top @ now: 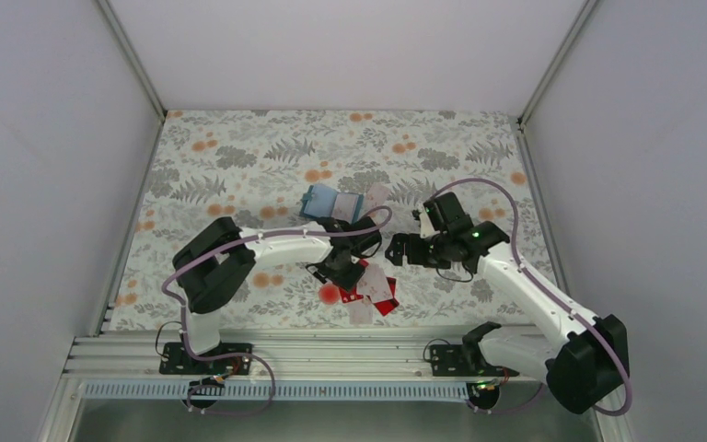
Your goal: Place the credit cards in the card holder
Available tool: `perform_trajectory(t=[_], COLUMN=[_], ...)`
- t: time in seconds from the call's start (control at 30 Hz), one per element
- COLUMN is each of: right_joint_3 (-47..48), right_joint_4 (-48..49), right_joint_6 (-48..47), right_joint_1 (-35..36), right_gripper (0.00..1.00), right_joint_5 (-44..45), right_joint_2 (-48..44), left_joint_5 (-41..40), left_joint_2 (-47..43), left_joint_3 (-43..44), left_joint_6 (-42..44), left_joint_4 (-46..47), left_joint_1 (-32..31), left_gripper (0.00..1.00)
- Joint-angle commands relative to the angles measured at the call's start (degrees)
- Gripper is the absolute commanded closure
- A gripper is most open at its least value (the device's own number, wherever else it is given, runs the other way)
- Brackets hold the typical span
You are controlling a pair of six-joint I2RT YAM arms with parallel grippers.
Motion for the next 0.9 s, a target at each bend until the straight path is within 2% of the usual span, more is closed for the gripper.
perform_trajectory(t=[0.0, 0.33, 0.47, 0.7, 0.87], right_joint_3=[1.2, 2.71, 1.45, -2.4, -4.24], right_joint_4=[-0.43, 5.72, 10.53, 16.82, 19.16], right_joint_6=[0.63, 6.14, 10.88, 17.89, 19.61], right_joint_1=[-0.37, -1.93, -3.8, -8.09, -9.99], right_gripper=[0.01, 0.03, 0.08, 0.26, 0.31], right_joint_5=[-0.41, -6.96, -11.79, -19.83, -23.35], right_joint_2=[-1.83, -6.4, -8.97, -11.33, -12.1], left_joint_5=[-0.54, 2.06, 4.92, 9.08, 10.37], left_joint_2=[-3.0, -7.75, -10.0, -13.34, -14.26], left_joint_3=[2.99, 5.96, 7.61, 10.07, 12.08], left_joint_6=[-0.88, -3.58, -5.82, -9.43, -10.4], left_joint_4=[-0.49, -1.08, -0.33, 2.09, 2.35], left_joint_1=[-0.32, -0.33, -0.32, -0.32, -0.32], left_gripper=[0.53, 0.53, 0.52, 0.52, 0.52])
